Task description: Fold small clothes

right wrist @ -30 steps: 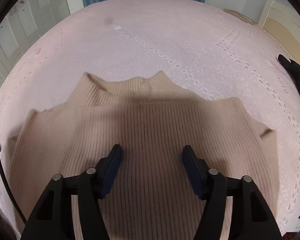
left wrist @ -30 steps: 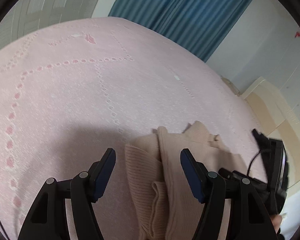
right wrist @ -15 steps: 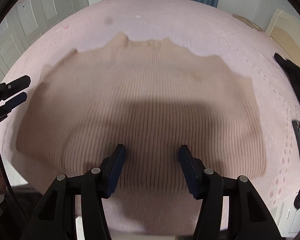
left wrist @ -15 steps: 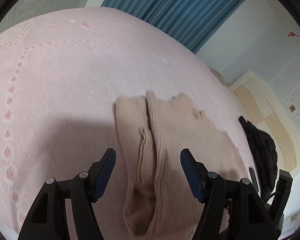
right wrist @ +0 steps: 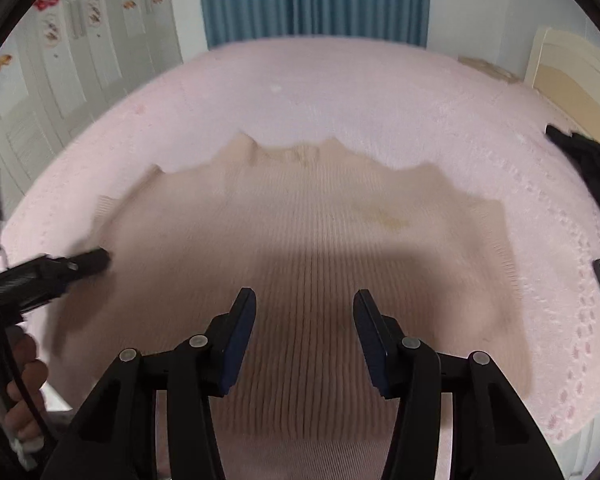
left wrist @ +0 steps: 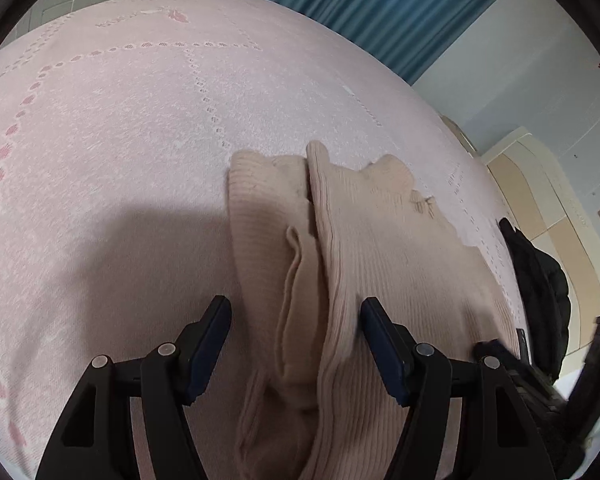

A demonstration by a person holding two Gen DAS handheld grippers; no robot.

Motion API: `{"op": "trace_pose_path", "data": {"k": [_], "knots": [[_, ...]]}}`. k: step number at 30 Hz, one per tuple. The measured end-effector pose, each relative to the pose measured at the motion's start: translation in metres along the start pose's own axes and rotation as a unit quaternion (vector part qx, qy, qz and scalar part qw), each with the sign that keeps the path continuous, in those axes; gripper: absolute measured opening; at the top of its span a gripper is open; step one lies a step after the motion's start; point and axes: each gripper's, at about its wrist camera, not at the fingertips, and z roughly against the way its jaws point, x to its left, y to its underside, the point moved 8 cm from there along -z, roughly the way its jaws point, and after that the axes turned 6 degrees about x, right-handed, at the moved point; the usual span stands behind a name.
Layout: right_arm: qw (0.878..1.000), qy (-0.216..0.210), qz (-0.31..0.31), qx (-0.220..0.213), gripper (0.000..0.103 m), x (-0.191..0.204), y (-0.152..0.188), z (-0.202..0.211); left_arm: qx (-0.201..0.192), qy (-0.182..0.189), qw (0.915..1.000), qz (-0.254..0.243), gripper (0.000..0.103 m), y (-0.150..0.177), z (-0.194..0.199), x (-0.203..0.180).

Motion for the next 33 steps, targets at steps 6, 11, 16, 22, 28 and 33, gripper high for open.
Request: {"op": "trace_pose_path", "data": {"k": [6, 11, 16, 22, 28, 33], "knots": [[0.999, 0.029, 0.011, -0.009, 0.056, 0.004, -0.018, -0.024, 0.004, 0.018, 0.9996, 0.022, 0.064, -0.015, -0.011, -0.001], [0.999, 0.012, 0.019, -0.029, 0.057, 0.003, -0.014, -0.024, 0.01, 0.056, 0.9972, 0.047, 0.056, -0.013, -0.01, 0.008], [0.999, -0.029, 0.025, -0.033, 0.057, -0.011, -0.012, -0.01, 0.02, 0.08, 0.9958, 0.038, 0.055, 0.01, 0.0, 0.006], [0.995, -0.077, -0.053, -0.025, 0.057, -0.05, -0.016, -0.001, 0.02, 0.063, 0.9973, 0.032, 0.055, -0.006, -0.018, -0.004], [0.994, -0.067, -0.072, -0.055, 0.057, -0.077, -0.017, 0.018, 0.017, 0.058, 0.9965, 0.059, 0.044, -0.007, -0.021, -0.003], [0.99, -0.068, -0.091, -0.078, 0.057, -0.105, -0.016, 0.033, 0.024, 0.07, 0.9942, 0.079, 0.044, 0.009, -0.008, -0.001]]}}
